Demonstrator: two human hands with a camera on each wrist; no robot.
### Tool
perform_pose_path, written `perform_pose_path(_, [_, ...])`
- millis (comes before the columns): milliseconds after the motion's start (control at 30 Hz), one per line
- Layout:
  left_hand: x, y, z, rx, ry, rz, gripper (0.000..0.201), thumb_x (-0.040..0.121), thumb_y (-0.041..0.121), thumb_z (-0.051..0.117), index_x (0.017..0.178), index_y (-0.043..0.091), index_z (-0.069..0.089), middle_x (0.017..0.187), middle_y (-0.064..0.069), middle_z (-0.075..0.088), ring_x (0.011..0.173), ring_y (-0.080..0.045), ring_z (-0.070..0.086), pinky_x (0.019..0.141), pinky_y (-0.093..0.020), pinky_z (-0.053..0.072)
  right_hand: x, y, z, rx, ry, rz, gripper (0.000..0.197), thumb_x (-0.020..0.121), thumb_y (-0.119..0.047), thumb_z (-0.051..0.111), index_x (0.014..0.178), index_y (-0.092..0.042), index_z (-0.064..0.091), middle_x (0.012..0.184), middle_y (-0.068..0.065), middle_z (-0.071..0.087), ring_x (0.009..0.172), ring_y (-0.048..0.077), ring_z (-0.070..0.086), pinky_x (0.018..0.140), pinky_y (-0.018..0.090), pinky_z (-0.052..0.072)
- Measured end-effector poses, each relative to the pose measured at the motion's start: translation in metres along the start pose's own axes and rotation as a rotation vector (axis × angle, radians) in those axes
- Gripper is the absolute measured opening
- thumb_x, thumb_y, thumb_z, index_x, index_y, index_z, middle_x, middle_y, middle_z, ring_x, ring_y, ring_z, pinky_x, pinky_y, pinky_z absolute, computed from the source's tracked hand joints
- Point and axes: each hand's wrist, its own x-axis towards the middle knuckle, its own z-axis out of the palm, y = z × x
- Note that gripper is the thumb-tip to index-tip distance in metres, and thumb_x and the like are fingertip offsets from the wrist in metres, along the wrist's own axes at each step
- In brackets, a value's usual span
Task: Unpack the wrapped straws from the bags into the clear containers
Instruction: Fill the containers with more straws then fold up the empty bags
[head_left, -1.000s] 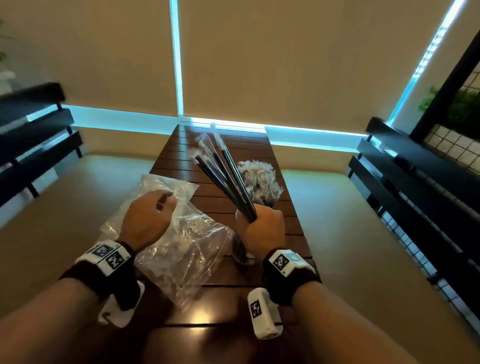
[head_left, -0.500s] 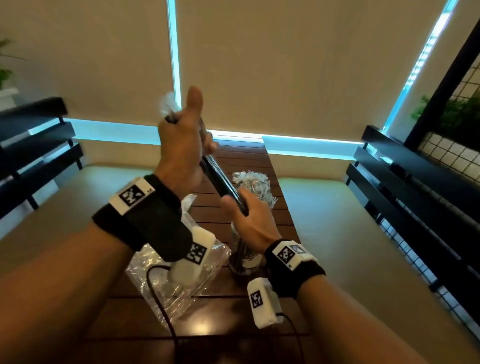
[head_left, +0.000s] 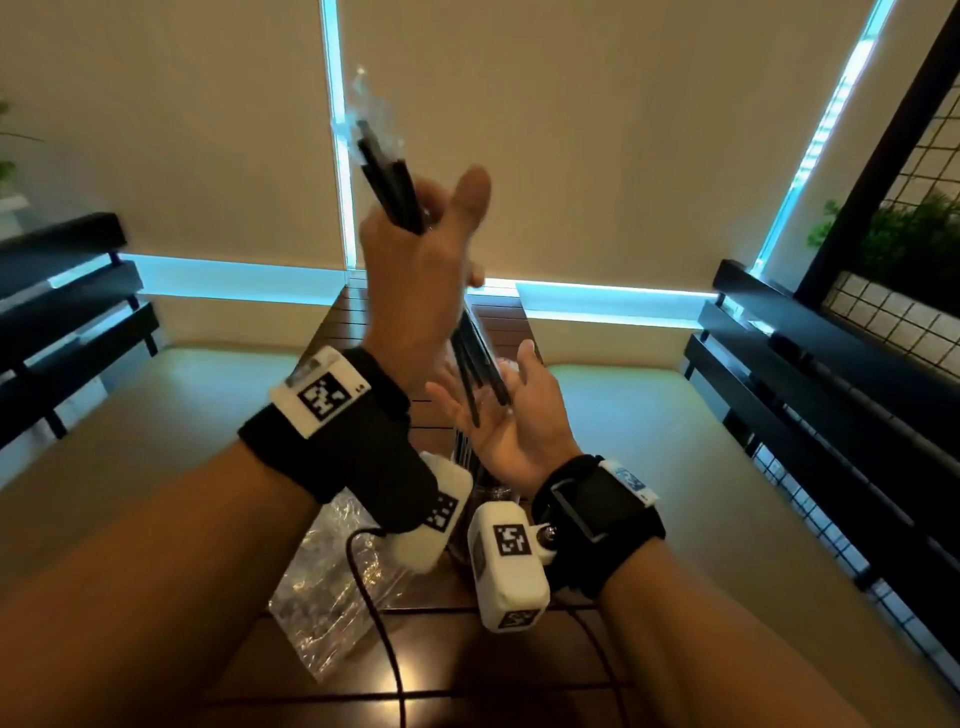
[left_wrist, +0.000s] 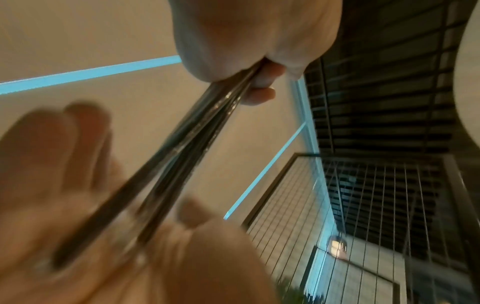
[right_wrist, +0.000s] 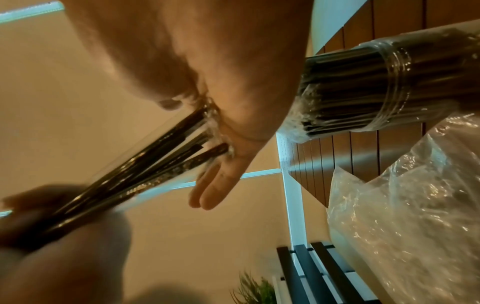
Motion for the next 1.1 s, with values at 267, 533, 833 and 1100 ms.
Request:
perform_pose_path(267, [0.002, -0.025, -0.017, 0.067, 0.068, -0.06, 0.053, 0.095, 0.046, 0.054, 0.048, 0.027, 0.036, 0.039, 0.009, 0.031, 0.031, -0.011, 0.031, 0.043, -0.024, 0.034, -0.007, 0.019, -0.052, -1.016, 0.364, -0.659, 0.065, 0.077, -0.066, 0.059, 0.129, -0.031, 0.042, 0.119, -0.002, 0.053, 0.103, 0.013, 0.058, 0.083, 0.028, 0.05])
perform_pose_path(533, [-0.014, -0.098, -0.043, 0.268, 0.226, -0.102, 0.08, 0.08, 0.072, 0.047, 0.062, -0.006, 0.045, 0.047, -0.013, 0.039, 0.037, -0.023, 0.042, 0.04, -0.039, 0.039, 0.015, 0.063, -0.102, -1.256, 0.338, -0.311, 0.139, 0.052, -0.067, 0.084, 0.153, -0.038, -0.007, 0.157, -0.003, 0.021, 0.144, 0.02, 0.027, 0.118, 0.043, 0.029])
perform_pose_path(833, [-0.019, -0.134, -0.029, 0.286, 0.309, -0.208, 0.063, 0.079, 0.073, 0.048, 0.051, 0.017, 0.043, 0.047, -0.005, 0.047, 0.044, -0.024, 0.049, 0.047, -0.041, 0.047, 0.038, 0.084, -0.109, -1.171, 0.423, -0.375, 0.115, 0.045, -0.06, 0.086, 0.139, -0.035, 0.026, 0.132, -0.009, 0.054, 0.119, 0.015, 0.058, 0.099, 0.041, 0.052])
perform_pose_path(1100, [-0.036, -0.168, -0.037, 0.346, 0.265, -0.239, 0.053, 0.093, 0.055, 0.055, 0.054, 0.02, 0.043, 0.048, 0.002, 0.043, 0.048, -0.02, 0.044, 0.049, -0.037, 0.04, 0.041, 0.082, -0.109, -1.207, 0.429, -0.39, 0.087, 0.058, -0.052, 0.085, 0.125, -0.035, 0.031, 0.119, -0.009, 0.058, 0.105, 0.015, 0.062, 0.088, 0.035, 0.054])
